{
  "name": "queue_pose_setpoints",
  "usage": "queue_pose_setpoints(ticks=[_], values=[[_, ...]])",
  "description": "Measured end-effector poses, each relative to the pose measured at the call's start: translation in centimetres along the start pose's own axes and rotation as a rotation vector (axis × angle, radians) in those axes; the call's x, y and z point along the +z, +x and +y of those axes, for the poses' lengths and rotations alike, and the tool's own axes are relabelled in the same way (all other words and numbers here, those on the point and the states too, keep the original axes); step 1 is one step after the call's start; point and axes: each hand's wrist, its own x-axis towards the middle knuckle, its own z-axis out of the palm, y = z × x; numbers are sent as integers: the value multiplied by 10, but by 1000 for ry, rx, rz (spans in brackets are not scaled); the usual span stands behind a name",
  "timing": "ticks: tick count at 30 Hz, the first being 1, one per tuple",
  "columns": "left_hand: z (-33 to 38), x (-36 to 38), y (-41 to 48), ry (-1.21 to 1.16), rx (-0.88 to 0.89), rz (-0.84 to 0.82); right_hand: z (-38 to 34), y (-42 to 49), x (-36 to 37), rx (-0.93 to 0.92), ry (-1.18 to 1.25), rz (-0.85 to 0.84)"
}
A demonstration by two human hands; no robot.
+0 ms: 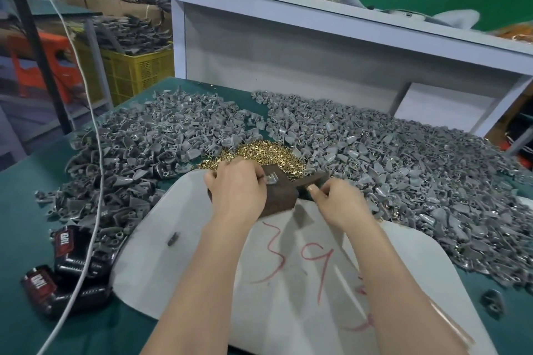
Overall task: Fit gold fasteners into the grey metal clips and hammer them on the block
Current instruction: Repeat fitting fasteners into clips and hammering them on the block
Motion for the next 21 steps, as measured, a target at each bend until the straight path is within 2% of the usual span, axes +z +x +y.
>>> queue_pose_setpoints(ticks=[2,4,5,7,9,11,13,14,15,16,17,19,21], values=[[0,0,0,-20,7,12,-4,-2,-5,-44,-81,96],[1,1,0,-65,22,27,-12,-6,-14,-194,82,188],[2,1,1,-89,33,29,-20,-7,-19,-308,197,186],[4,0,3,-140,55,16,-39,-9,-24,-487,361,60],[4,-2,4,-240,49,37,-52,-3,-23,-537,395,4],[2,-6,5,-444,-33,130,-58,10,-27,-458,495,189],[-1,-12,7,-691,-155,263,-57,32,-38,-196,620,434],[-2,-15,8,-806,-218,325,-57,42,-41,-51,578,451],[-4,-18,9,-912,-274,382,-59,48,-39,52,457,391],[-6,-20,9,-995,-319,436,-66,49,-34,68,343,317],[-7,-22,10,-1056,-354,485,-76,47,-24,-6,278,265],[-9,-27,11,-1145,-394,574,-107,36,-2,-332,289,167],[-12,-30,13,-1165,-395,652,-140,20,17,-626,216,-3]])
